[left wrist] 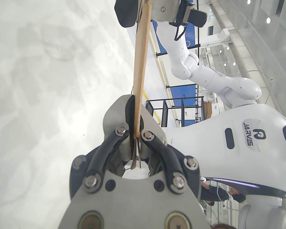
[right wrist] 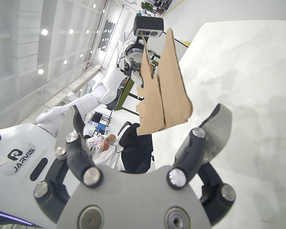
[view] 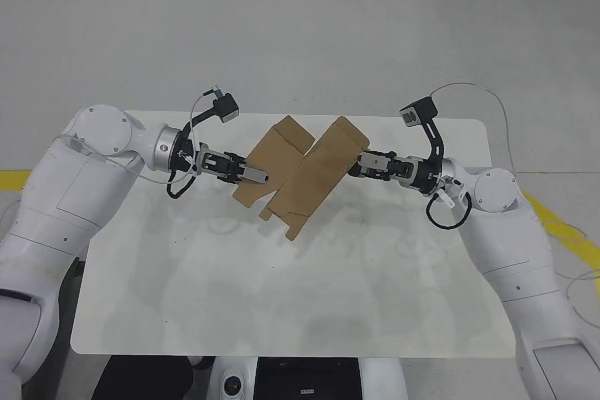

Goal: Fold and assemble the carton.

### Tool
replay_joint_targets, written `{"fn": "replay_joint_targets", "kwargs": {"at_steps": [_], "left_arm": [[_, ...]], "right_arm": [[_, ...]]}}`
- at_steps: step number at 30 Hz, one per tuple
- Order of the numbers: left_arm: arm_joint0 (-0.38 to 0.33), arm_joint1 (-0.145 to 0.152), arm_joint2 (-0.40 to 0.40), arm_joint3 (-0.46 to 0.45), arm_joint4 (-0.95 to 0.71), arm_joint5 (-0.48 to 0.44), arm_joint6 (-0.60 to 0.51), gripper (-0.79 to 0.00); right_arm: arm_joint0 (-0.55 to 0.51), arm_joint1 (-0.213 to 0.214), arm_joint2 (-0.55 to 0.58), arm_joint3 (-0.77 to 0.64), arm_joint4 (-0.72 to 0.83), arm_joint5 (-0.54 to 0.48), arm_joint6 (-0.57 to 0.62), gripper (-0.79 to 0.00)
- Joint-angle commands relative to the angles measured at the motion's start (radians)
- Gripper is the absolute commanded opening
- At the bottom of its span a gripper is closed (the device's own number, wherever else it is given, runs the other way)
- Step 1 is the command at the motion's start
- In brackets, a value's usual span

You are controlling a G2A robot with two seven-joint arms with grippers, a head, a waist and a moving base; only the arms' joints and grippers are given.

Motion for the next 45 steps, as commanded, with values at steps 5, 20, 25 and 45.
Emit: {"fn": "replay_joint_targets", "kwargs": {"at_steps": [5, 20, 25, 45], "left_arm": [[0.020, 0.005, -0.015, -0.022, 0.026, 0.029, 0.038, -0.785], [0.065, 0.020, -0.048, -0.104, 0.026, 0.073, -0.072, -0.785], [0.075, 0.021, -0.044, -0.151, 0.033, 0.083, -0.082, -0.785], [0.079, 0.015, -0.035, -0.144, 0.040, 0.082, -0.081, -0.785]], "right_arm": [[-0.016, 0.002, -0.012, -0.039, -0.049, 0.044, -0.017, 0.000], [0.084, 0.019, 0.014, 0.120, -0.032, 0.022, 0.155, 0.000], [0.106, 0.017, -0.044, 0.126, -0.018, 0.032, 0.166, 0.000], [0.116, 0.051, -0.175, 0.060, 0.102, 0.099, 0.233, 0.000]]}}
